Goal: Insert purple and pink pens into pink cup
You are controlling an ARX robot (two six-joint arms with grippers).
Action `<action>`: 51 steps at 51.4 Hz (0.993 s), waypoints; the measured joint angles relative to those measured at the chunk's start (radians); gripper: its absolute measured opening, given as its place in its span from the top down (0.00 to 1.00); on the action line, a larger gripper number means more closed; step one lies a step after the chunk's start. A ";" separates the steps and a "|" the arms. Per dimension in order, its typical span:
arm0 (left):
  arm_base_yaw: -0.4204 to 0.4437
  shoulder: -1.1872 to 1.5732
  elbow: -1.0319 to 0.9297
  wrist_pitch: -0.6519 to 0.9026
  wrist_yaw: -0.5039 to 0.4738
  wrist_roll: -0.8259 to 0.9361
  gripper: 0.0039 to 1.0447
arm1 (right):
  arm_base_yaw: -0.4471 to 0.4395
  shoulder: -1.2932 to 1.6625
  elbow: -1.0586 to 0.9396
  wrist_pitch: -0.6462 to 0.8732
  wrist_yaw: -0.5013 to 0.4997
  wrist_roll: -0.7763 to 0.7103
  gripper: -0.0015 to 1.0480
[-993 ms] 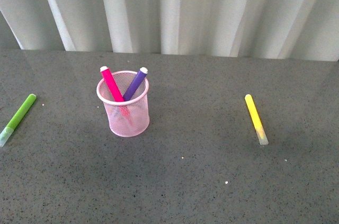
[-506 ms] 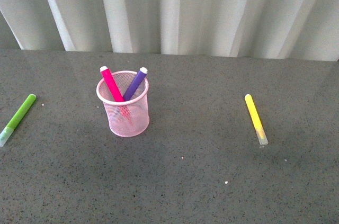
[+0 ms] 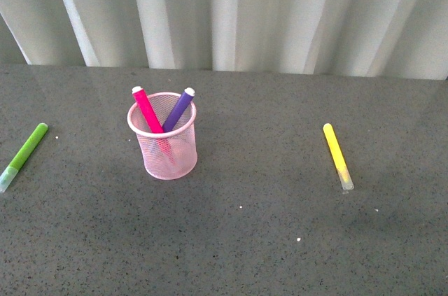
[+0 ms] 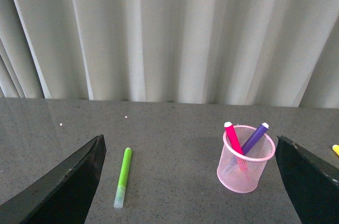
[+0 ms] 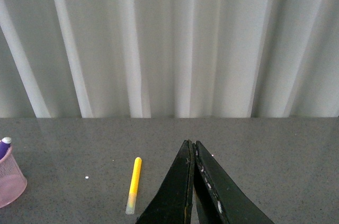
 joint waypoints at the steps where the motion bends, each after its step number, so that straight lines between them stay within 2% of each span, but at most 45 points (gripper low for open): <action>1: 0.000 0.000 0.000 0.000 0.000 0.000 0.06 | 0.000 0.000 0.000 -0.001 0.000 0.000 0.97; 7: 0.000 0.000 0.000 0.000 0.000 0.000 0.06 | 0.000 0.000 0.000 -0.003 0.000 0.000 0.96; 12: 0.000 0.000 0.000 0.000 0.000 0.000 0.06 | 0.000 0.000 0.000 -0.003 0.000 0.000 0.74; 17: 0.000 0.000 0.000 0.000 0.000 0.000 0.06 | 0.000 0.000 0.000 -0.003 0.000 0.000 0.60; 19: 0.000 0.000 0.000 0.000 0.000 0.000 0.06 | 0.000 0.000 0.000 -0.003 0.000 0.000 0.50; 23: 0.000 0.000 0.000 0.000 0.000 0.000 0.06 | 0.000 0.000 0.000 -0.003 0.000 0.000 0.38; 31: 0.000 0.000 0.000 0.000 0.000 0.000 0.06 | 0.000 0.000 0.000 -0.003 0.000 0.001 0.05; 34: 0.000 0.000 0.000 0.000 0.000 0.000 0.06 | 0.000 0.000 0.000 -0.003 0.000 0.001 0.07; 51: 0.000 0.000 0.000 0.000 0.000 0.000 0.06 | 0.000 0.000 0.000 -0.003 0.000 0.001 0.07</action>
